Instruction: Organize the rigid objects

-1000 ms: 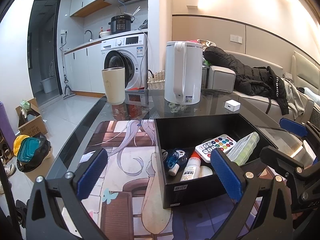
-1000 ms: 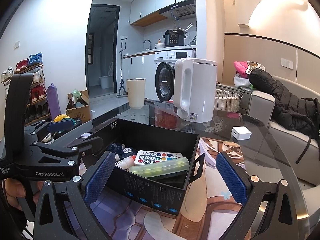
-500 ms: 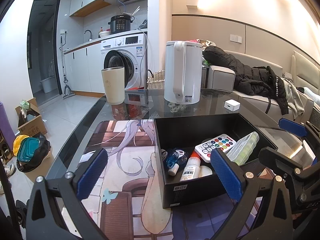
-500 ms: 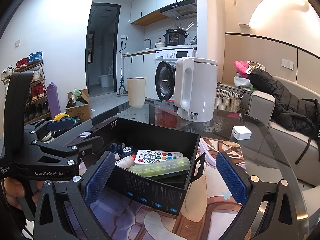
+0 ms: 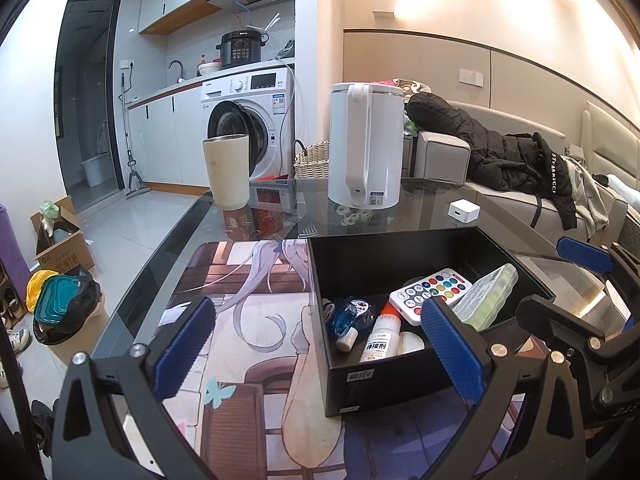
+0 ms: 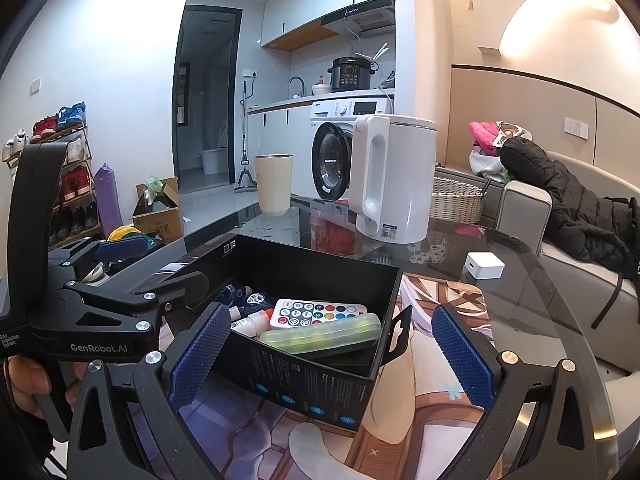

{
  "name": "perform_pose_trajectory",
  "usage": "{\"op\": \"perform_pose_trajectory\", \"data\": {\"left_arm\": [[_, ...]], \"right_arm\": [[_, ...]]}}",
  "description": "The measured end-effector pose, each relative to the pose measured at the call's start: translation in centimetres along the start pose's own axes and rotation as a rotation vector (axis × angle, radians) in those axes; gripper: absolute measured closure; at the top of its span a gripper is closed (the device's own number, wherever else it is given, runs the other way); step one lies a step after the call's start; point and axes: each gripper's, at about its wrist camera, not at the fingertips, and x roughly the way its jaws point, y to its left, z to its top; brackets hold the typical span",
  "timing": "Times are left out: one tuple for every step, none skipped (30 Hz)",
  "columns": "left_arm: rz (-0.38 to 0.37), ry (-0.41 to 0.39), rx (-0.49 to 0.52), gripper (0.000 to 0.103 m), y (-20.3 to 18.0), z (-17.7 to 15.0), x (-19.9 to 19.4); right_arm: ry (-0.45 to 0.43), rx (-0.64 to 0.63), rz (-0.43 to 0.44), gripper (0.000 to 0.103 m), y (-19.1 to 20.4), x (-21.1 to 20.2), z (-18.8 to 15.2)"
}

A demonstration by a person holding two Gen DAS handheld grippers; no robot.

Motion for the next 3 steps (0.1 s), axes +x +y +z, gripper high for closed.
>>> {"op": "perform_pose_trajectory", "data": {"left_arm": [[-0.001,0.000,0.000,0.000,0.01,0.00,0.03],[0.000,0.001,0.001,0.000,0.01,0.00,0.05],[0.000,0.000,0.001,0.000,0.02,-0.01,0.02]], "right_arm": [[-0.002,-0.001,0.000,0.001,-0.04,-0.01,-0.02],[-0.002,-0.001,0.002,0.001,-0.05,0.02,-0.01],[-0.002,-0.002,0.002,0.001,-0.03,0.08,-0.09]]}}
